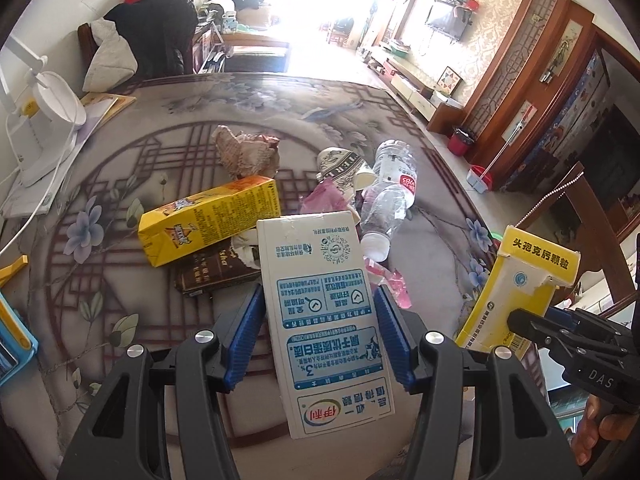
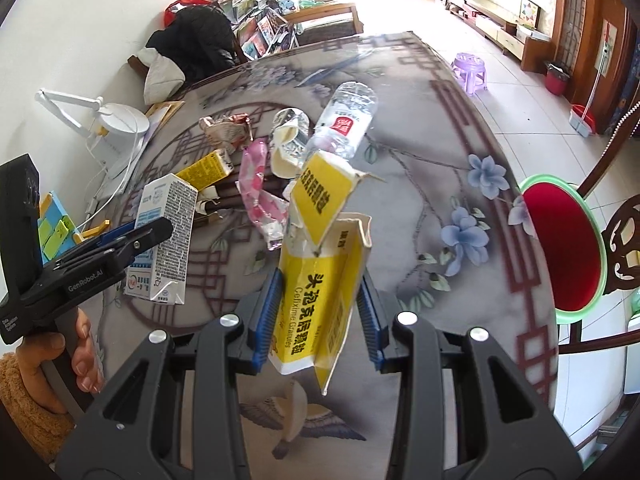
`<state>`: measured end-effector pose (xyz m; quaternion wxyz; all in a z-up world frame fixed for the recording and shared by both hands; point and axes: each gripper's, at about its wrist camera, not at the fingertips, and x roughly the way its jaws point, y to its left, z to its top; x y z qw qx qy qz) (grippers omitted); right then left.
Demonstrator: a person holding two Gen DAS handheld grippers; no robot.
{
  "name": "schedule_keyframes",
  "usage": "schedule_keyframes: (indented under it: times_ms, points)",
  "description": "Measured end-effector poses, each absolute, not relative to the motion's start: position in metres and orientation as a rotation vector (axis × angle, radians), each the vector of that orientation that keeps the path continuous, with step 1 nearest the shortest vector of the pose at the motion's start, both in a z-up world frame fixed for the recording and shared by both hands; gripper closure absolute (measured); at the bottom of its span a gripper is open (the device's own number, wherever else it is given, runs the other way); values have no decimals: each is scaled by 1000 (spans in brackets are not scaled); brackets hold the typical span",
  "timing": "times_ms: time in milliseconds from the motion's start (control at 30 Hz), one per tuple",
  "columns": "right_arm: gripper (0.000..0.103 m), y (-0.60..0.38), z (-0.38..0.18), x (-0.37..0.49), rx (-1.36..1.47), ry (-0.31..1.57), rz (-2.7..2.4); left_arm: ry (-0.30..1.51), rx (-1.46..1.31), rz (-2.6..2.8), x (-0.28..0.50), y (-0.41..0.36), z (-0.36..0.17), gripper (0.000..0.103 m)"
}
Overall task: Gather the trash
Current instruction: 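Carry the milk carton and yellow-white box to the red bin with both tools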
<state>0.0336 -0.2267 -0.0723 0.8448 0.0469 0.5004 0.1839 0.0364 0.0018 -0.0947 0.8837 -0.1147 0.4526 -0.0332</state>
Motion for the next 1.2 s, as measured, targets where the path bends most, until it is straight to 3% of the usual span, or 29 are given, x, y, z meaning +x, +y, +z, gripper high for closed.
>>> schedule_keyframes:
  times_ms: [1200]
  points:
    - [66, -359, -72, 51, 153, 1036, 339, 933, -172, -177, 76, -156, -77, 50]
